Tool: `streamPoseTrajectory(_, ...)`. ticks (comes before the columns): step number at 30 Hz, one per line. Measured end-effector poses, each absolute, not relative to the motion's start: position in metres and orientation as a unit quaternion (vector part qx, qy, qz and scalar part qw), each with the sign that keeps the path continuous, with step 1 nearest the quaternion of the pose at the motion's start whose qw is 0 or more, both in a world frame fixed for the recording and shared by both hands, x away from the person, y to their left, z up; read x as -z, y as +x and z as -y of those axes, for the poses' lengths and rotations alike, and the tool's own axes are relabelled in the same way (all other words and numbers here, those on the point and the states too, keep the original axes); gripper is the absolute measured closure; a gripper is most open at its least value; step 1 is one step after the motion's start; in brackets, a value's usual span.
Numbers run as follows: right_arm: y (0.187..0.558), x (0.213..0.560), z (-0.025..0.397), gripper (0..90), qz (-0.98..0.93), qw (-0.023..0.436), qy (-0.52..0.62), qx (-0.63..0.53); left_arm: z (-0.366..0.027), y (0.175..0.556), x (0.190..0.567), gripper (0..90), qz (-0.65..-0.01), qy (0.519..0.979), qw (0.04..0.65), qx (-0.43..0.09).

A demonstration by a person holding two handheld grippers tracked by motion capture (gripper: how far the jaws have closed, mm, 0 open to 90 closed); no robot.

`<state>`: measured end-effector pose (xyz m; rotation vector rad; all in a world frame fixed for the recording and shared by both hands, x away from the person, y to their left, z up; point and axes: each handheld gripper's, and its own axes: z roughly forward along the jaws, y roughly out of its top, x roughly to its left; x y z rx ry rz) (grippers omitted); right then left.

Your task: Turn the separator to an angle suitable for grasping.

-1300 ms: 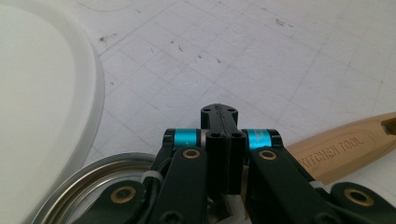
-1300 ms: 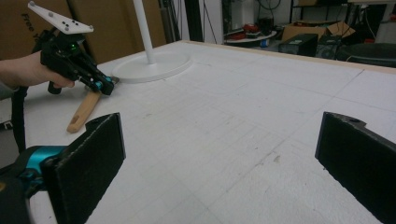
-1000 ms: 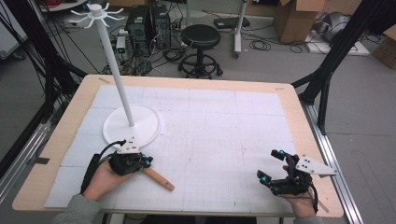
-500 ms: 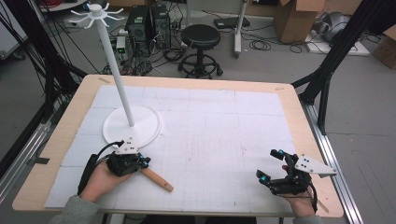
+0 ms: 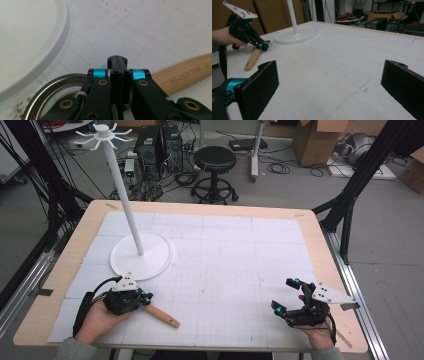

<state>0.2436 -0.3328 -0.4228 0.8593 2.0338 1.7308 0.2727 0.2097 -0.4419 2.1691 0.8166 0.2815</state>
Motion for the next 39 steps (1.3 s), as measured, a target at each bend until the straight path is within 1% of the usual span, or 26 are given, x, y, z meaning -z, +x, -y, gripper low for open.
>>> streamPoseTrajectory(8,0.248,0.423,0.325,0.6,-0.721,0.162,0.292,-0.607,-0.217,0.261,0.441,90.0,-0.321,0.855,0.390,-0.119)
streamPoseTrajectory(28,0.254,0.423,0.317,0.6,-0.724,0.154,0.286,-0.608,-0.226,0.247,0.439,90.0,-0.335,0.851,0.382,-0.128)
streamPoseTrajectory(33,0.254,0.423,0.318,0.6,-0.724,0.153,0.286,-0.609,-0.224,0.245,0.438,90.0,-0.316,0.847,0.400,-0.151)
streamPoseTrajectory(35,0.255,0.423,0.317,0.7,-0.724,0.154,0.287,-0.608,-0.224,0.241,0.432,90.0,-0.315,0.836,0.419,-0.159)
streamPoseTrajectory(39,0.255,0.423,0.316,0.6,-0.723,0.155,0.285,-0.610,-0.221,0.230,0.425,90.0,-0.302,0.828,0.445,-0.156)
